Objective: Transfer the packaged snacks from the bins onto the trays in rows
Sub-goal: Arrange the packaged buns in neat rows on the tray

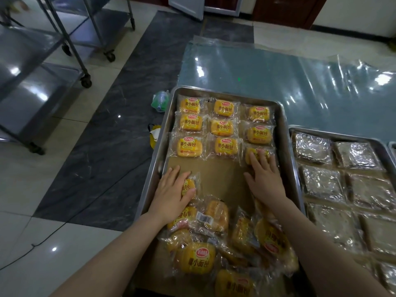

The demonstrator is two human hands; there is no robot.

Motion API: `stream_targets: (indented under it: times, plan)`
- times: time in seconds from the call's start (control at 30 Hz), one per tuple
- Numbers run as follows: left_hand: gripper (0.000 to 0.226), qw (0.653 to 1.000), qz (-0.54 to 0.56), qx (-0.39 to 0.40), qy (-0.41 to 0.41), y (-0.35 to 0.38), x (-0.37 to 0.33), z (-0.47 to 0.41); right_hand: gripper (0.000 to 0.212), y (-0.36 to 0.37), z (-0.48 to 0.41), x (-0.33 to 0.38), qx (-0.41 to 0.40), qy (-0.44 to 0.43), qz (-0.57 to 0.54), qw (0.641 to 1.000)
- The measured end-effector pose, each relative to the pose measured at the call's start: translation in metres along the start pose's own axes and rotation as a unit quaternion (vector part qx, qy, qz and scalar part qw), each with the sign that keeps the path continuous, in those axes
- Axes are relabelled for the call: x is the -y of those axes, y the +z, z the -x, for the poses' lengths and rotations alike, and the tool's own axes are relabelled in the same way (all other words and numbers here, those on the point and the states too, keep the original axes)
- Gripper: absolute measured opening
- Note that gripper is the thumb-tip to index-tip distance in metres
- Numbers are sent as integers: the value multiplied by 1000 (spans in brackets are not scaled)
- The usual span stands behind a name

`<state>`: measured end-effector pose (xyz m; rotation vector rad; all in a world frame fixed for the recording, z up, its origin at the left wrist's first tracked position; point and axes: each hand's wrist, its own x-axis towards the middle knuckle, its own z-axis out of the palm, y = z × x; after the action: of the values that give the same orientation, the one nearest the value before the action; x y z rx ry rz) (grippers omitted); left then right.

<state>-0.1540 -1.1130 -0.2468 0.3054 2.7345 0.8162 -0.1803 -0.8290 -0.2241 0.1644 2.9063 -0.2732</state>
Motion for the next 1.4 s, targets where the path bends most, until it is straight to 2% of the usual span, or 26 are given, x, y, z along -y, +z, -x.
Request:
stream_targets:
  times: [0.07, 0.17, 0.23, 0.33, 0.5, 0.6, 0.67, 0.73, 0.83, 0.9, 1.0, 1.07, 1.13, 1.23, 1.27, 1.33, 1.4]
  plan:
    - [61, 1000, -11, 5, 7, -2, 1, 1, 66, 0, 7, 3, -36, -10, -17, 999]
    - [68, 993, -102, -9, 54, -7, 1, -4, 61, 0, 18, 8, -64, -27, -37, 997]
    - [72, 984, -158, -18, 83, -13, 1, -11, 55, 3, 24, 13, -55, -38, -43, 997]
    - [74, 976, -198, -20, 82, -17, -3, -21, 53, 8, 29, 20, -32, -49, -52, 997]
    - [85, 978, -201, -33, 46, -10, -6, -24, 42, 6, 46, 33, -18, -57, -95, 994]
    - [97, 980, -188, -52, 35, -10, -7, -21, 38, 3, 58, 42, 35, -54, -76, 995]
    - [104, 983, -159, -78, 48, -13, -9, -17, 43, 3, 65, 48, 67, -46, -68, 994]
    - [96, 982, -125, -115, 87, -18, -12, -10, 58, 2, 70, 50, 108, -43, -62, 991]
    - [65, 977, -101, -114, 151, -25, -12, 9, 76, 1, 74, 51, 158, -53, -32, 985]
    - [57, 976, -109, -69, 173, -26, -9, 24, 75, 0, 72, 54, 175, -46, -41, 983]
    - [60, 980, -125, -20, 156, -20, -3, 40, 64, -4, 71, 57, 183, -15, -121, 975]
    - [61, 978, -143, -8, 151, -12, -1, 43, 55, -10, 72, 55, 146, 23, -207, 967]
    - [59, 977, -153, 7, 145, -6, -1, 44, 49, -15, 73, 50, 73, 64, -304, 948]
    - [58, 978, -159, 10, 135, 0, 0, 45, 49, -25, 72, 46, -62, 112, -443, 887]
    - [57, 979, -158, 9, 132, 1, 0, 45, 50, -28, 72, 45, -111, 99, -439, 886]
    - [56, 980, -153, 9, 130, 1, 0, 46, 42, -28, 72, 42, -194, 33, -330, 923]
    - [54, 980, -148, 7, 130, 0, -2, 46, 37, -22, 73, 42, -199, -37, -181, 962]
